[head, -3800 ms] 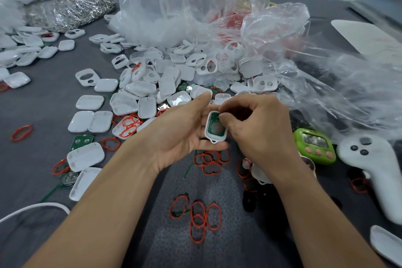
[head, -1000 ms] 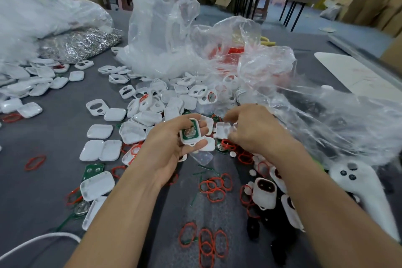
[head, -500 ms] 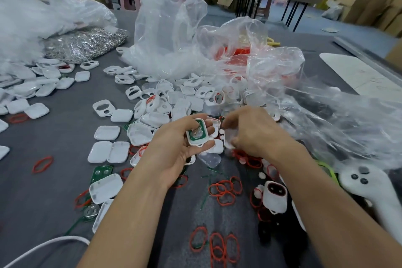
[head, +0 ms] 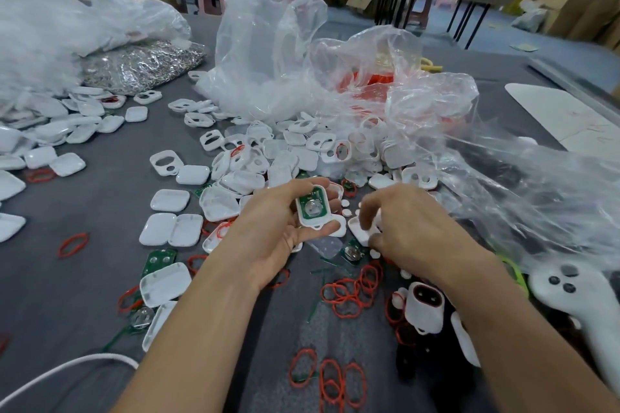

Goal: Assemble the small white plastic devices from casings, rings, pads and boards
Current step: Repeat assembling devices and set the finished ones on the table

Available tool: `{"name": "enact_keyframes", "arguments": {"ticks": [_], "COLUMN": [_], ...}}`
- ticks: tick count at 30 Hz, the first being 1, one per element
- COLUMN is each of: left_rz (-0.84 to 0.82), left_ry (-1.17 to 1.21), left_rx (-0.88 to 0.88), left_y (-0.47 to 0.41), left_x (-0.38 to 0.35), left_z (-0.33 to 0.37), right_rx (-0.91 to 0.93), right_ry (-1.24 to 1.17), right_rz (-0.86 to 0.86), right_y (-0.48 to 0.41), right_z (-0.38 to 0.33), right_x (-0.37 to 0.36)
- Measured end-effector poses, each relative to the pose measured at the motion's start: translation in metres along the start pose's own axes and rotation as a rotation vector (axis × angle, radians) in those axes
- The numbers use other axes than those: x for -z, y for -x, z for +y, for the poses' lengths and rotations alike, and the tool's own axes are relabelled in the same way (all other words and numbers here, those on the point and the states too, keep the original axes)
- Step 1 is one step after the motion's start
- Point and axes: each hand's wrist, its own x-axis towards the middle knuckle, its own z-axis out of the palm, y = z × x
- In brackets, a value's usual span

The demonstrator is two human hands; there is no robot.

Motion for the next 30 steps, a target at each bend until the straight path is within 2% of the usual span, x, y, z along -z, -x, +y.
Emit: {"name": "enact_keyframes", "arguments": {"ticks": [4,7,14,18,20,23,25,26,28,30], "left_rz": [-0.007,-0.007,-0.010,-0.010,0.001,0.018,0.012,0.009,0.002,0.001], "left_ry": [-0.009,-0.024,-0.072,-0.096,-0.099,-0.099,-0.089,-0.082,-0.074,-0.073], "left_rx": [-0.006,-0.002,-0.002,-0.019,-0.013,-0.004,-0.004,-0.006,-0.010,-0.013], "left_y": [0.001,0.000,-0.003,-0.006,-0.006,-0.006,-0.005,-0.004,-0.003,-0.003], "left_x": [-0.003,-0.003,-0.005,-0.005,-0.005,-0.006,-0.006,-0.006,-0.004,-0.003], "left_z": [-0.001,-0.003,-0.009,-0.010,-0.011,-0.010,-0.009,-0.008,-0.006,-0.006], "right_rx": [0.022,0.018,-0.031,0.053,0.025,0.037,0.025,-0.022,-0.129,-0.151], "right_ry": [0.035,-0.007,-0.413,-0.081,-0.081,-0.178,-0.359,-0.534,-1.021,-1.524], "right_rz": [-0.045,0.032,0.299,0.192,0.168,0.241,0.303,0.318,0.285,0.150], "right_y": [0.008,0.009,0.012,0.007,0.004,0.005,0.008,0.009,0.013,0.016], "right_z": [0.001,0.004,0.025,0.019,0.016,0.022,0.023,0.022,0.021,0.023], "right_x": [-0.007,-0.012,-0.020,-0.027,-0.029,-0.034,-0.035,-0.033,-0.027,-0.019]}}
